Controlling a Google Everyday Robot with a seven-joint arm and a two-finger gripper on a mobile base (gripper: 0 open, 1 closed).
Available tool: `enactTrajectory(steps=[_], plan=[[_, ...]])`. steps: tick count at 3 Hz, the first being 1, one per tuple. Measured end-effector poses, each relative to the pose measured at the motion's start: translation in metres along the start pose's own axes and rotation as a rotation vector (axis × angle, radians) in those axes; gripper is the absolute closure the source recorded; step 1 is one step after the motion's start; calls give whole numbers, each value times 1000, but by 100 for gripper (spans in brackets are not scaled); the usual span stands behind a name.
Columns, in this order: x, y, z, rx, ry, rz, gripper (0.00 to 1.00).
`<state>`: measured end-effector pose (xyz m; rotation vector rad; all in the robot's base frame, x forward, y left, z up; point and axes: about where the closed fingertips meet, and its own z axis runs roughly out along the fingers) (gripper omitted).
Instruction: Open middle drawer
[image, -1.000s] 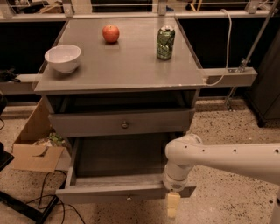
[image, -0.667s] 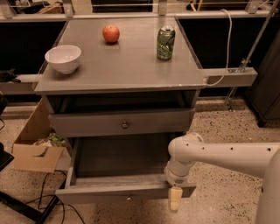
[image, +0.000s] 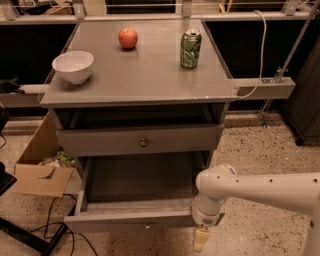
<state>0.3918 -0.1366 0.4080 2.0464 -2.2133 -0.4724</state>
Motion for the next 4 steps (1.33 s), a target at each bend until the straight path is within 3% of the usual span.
enactTrajectory(steps=[1, 3, 4], plan=[[-1, 2, -1, -6, -10, 20, 57], [-3, -6, -4, -8, -11, 24, 100], [-3, -11, -6, -8, -11, 24, 100]])
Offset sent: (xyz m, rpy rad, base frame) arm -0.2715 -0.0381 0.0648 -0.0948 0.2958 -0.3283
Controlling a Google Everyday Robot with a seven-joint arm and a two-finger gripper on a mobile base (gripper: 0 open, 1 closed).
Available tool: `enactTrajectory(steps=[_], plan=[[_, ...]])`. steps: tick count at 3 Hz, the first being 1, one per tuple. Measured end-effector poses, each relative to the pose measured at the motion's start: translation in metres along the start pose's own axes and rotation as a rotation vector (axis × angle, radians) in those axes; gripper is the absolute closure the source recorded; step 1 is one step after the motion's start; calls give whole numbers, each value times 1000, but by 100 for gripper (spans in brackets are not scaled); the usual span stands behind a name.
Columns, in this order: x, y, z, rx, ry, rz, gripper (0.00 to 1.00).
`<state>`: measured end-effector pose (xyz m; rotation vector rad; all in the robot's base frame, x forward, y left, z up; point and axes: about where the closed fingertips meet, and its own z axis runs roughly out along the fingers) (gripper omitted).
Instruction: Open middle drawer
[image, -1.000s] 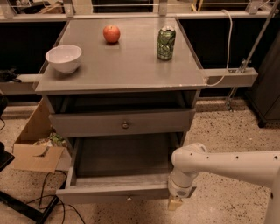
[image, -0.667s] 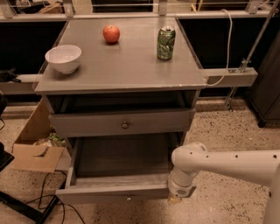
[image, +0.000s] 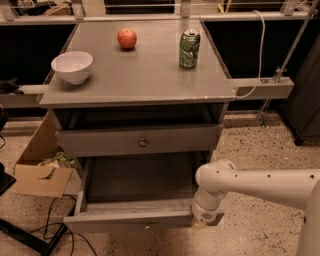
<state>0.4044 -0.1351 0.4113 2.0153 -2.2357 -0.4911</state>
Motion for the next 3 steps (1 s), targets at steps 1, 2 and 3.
enactTrajectory(steps=[1, 2, 3], plan=[[-1, -4, -1, 0, 0, 0, 100], [-2, -10, -4, -2, 0, 2, 100], [-2, -14, -5, -2, 0, 2, 100]])
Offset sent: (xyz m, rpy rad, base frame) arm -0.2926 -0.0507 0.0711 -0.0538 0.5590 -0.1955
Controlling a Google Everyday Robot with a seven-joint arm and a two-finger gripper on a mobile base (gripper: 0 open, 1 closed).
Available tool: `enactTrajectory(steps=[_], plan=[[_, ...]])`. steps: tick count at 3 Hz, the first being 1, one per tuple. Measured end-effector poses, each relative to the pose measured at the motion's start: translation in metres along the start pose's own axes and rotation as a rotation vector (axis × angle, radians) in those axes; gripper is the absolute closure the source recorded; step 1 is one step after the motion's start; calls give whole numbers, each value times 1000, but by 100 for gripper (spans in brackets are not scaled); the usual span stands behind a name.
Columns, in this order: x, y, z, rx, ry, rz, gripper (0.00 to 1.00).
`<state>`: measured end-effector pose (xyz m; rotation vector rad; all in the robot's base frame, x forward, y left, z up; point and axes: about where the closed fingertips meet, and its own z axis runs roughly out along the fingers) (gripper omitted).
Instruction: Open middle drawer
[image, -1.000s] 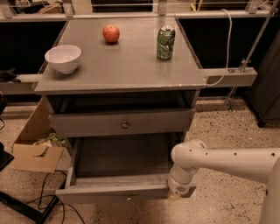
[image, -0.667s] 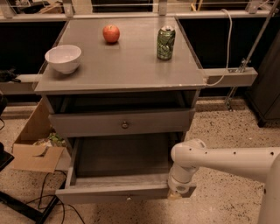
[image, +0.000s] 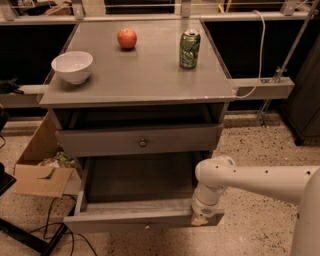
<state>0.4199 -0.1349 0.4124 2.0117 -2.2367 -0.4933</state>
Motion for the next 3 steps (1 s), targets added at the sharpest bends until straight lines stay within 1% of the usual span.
enactTrajectory(steps=[3], plan=[[-3, -17, -5, 0, 0, 0, 100]])
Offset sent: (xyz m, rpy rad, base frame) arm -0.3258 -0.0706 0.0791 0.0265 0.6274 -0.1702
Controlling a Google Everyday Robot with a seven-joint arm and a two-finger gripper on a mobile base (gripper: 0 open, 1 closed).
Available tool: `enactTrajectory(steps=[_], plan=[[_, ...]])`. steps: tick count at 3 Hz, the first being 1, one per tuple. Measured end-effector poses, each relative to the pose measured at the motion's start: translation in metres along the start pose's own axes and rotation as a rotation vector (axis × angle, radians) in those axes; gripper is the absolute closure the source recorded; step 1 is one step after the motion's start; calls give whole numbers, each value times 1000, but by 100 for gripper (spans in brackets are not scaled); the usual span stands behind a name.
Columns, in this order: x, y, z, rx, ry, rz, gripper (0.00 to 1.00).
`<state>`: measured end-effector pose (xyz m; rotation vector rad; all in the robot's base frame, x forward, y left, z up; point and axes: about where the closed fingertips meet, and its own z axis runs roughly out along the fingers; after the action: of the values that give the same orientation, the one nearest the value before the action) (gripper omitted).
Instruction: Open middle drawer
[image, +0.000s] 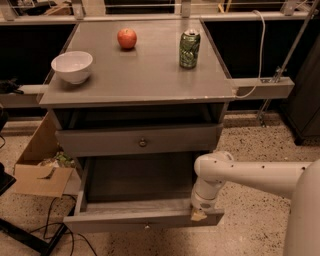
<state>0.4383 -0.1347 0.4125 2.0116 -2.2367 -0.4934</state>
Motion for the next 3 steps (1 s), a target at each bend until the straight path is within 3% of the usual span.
enactTrajectory(steps=[1, 3], plan=[[-1, 1, -4, -8, -3, -5, 100], [-1, 0, -4, -8, -3, -5, 57]])
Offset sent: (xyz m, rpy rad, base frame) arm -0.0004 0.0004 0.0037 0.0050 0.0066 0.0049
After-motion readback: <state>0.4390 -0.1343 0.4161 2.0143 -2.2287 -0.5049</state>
